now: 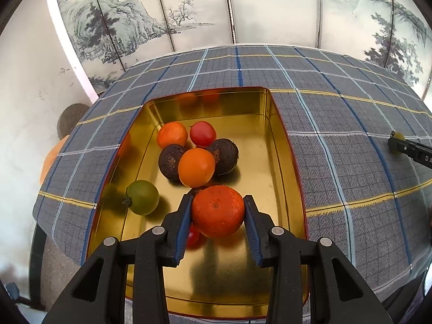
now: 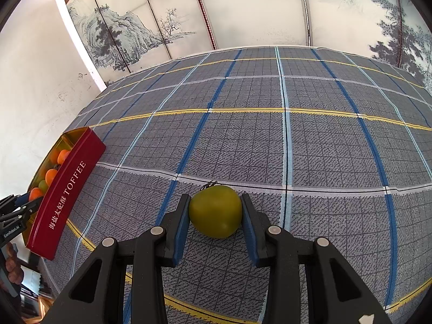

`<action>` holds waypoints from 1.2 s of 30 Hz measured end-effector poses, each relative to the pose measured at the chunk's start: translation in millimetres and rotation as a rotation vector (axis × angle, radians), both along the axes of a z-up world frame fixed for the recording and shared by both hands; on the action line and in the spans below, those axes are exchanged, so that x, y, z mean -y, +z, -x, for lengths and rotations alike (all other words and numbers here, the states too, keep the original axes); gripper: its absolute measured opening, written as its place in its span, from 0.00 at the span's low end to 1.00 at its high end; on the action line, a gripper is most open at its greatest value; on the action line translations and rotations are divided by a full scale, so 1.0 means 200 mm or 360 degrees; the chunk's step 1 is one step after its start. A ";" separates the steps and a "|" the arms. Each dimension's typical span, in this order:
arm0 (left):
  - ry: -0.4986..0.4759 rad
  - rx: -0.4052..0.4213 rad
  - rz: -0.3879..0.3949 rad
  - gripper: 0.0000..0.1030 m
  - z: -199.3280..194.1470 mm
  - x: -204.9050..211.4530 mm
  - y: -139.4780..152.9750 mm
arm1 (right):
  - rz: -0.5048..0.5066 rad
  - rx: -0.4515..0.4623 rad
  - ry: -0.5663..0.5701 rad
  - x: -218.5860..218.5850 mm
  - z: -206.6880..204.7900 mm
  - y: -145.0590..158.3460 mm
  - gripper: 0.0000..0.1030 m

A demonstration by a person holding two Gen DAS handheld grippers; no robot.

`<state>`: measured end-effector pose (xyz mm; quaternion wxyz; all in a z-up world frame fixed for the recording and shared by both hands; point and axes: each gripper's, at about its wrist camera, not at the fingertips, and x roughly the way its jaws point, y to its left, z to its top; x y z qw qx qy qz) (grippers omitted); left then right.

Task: Organize fruits
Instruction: 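Lower the small orange into the tin box and open the left gripper, then carry the green fruit into the tin box and open the right gripper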

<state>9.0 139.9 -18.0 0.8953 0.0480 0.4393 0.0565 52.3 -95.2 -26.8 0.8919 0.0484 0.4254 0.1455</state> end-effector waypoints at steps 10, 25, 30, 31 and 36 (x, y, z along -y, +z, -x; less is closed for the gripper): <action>0.0065 0.0120 -0.0076 0.70 0.06 -0.01 0.07 | -0.0003 0.0000 0.0000 0.00 0.00 0.00 0.33; 0.0155 0.0166 -0.0068 0.70 0.14 -0.08 0.14 | -0.0019 0.0068 0.0042 -0.05 0.11 0.07 0.33; 0.0163 0.0178 -0.0060 0.71 0.17 -0.09 0.16 | -0.0031 0.0129 0.0137 -0.16 0.18 0.17 0.33; 0.0166 0.0179 -0.0060 0.71 0.18 -0.10 0.16 | -0.0032 0.0141 0.0158 -0.19 0.19 0.19 0.33; 0.0186 0.0185 -0.0015 0.71 0.20 -0.14 0.16 | -0.0056 0.0205 0.0304 -0.37 0.25 0.30 0.33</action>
